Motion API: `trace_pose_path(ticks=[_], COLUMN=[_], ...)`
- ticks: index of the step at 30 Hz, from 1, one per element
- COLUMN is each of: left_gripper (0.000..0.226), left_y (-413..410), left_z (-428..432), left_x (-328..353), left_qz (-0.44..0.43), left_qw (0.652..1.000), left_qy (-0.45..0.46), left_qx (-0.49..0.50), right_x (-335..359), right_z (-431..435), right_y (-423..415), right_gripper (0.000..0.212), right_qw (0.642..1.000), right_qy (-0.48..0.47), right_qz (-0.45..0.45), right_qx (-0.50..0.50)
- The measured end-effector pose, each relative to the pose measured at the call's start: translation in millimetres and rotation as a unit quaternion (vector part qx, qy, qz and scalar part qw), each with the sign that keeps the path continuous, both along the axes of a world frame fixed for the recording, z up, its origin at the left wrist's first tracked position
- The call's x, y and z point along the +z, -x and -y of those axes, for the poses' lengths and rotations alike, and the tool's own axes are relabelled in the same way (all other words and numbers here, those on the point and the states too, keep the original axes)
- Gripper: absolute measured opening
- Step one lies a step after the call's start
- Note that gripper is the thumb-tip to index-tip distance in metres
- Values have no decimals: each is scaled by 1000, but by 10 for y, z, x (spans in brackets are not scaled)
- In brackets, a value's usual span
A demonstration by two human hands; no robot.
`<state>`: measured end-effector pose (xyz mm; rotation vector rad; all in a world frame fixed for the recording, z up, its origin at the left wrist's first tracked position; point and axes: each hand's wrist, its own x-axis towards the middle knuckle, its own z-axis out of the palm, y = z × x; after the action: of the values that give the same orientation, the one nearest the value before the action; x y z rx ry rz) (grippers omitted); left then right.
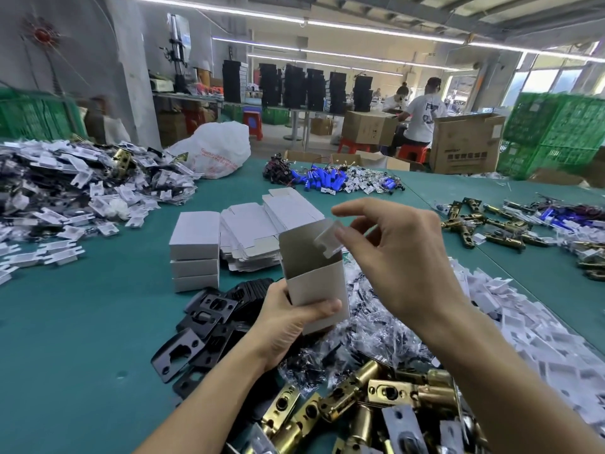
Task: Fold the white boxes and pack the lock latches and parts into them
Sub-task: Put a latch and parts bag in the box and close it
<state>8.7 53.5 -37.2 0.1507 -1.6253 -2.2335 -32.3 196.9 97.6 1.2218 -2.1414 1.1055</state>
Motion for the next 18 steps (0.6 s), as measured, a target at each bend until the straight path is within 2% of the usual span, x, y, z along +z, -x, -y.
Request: trace_pose_path(ticks=[5,7,10,12,13,15,18], left_gripper=[36,35,41,40,37,30,26], left_y=[0,9,24,31,34,42,52], left_z=[-14,-25,-52,-70,-76,-76,-75], left_x=[11,7,-4,8,16,27,41], left_qz=[-6,-5,-8,-11,-12,-11,-6], left_qw=[1000,1000,1000,999,998,997,994], left_qy=[2,4,12,27,37,58,86], left_qx=[-4,9,27,38,44,56,64], right_x=[111,133,133,141,147,123,68], right_z=[115,194,279,295,295,284,230], right_y=[-36,-68,-89,-89,-94,-95,-46], right_gripper=[7,10,16,9,12,30,30], right_qw=[988,975,954,945,940,928,912], right_qy=[-124,-189,-269,-292,-304,-336,-375], right_qz=[-58,-74,-62,-55,-56,-54,-38], right_qx=[-66,-92,-115,-135,-145,-151,-160])
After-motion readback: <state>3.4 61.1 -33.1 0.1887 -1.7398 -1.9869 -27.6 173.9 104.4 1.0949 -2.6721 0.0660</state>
